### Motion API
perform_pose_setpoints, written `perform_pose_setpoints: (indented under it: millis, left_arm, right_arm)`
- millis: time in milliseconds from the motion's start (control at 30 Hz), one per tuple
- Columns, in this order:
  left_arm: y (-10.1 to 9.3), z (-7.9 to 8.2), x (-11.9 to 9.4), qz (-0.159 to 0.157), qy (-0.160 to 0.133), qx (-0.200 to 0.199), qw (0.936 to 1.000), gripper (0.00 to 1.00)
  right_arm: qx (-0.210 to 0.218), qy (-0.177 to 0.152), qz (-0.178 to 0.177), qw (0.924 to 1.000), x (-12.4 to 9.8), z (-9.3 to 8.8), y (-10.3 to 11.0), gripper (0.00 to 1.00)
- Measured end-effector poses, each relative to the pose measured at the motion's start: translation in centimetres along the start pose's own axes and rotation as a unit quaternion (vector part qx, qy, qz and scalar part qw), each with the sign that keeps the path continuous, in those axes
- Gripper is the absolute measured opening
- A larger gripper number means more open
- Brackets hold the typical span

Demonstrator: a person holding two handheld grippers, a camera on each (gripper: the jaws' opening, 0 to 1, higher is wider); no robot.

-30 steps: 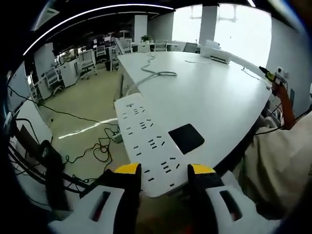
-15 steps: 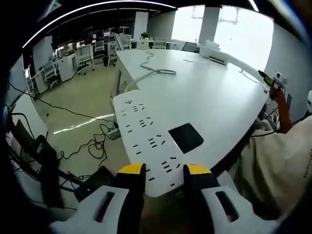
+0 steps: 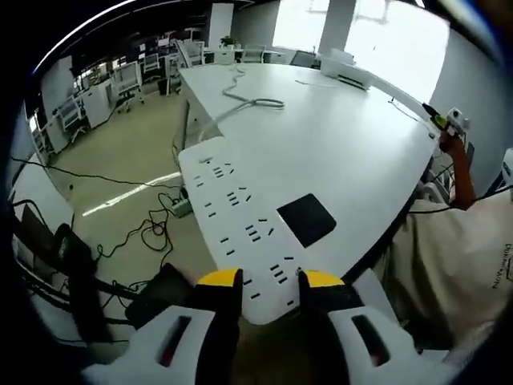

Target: Pick up the power strip scattered on the table, fix it on the side mounting bracket of the table, and press the switch

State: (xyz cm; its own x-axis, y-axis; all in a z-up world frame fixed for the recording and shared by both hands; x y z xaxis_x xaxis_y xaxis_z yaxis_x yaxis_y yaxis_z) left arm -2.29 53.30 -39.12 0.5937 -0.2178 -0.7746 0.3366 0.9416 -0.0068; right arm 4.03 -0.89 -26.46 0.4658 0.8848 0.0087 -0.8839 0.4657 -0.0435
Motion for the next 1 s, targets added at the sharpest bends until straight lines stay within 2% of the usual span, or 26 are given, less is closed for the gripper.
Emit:
perform_pose_setpoints:
  millis: [633,1000]
  left_arm:
    - [-0.1,0.11,0.21,0.016,0.062,0.017,0.9978,0.32]
    - [0.16,0.07,0.22,0.016,0.07,0.019,0.9972,0.32]
  right_arm:
    - [0.002,0.002,0.005,1.0,0.43,-0.35,0.1,0.39]
    - [-0.002,0.013,0.004,0.9999,0.89,0.06,-0.13,0.38]
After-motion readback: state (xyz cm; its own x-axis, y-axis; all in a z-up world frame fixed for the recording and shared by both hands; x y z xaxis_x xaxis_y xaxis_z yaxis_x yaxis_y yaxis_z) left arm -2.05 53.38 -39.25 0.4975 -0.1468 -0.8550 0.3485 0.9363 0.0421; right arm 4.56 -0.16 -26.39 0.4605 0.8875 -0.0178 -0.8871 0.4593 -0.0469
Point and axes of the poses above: the point that each gripper's makers call its tool centre point, and the gripper's own axes: x roughly forward along the fingers, y roughly to its left, z roughly out of its top, the point moved 1 cm from there along -x, roughly backward along the fingers, and after that the axes turned 10 degrees about z, right-handed, at the moved point
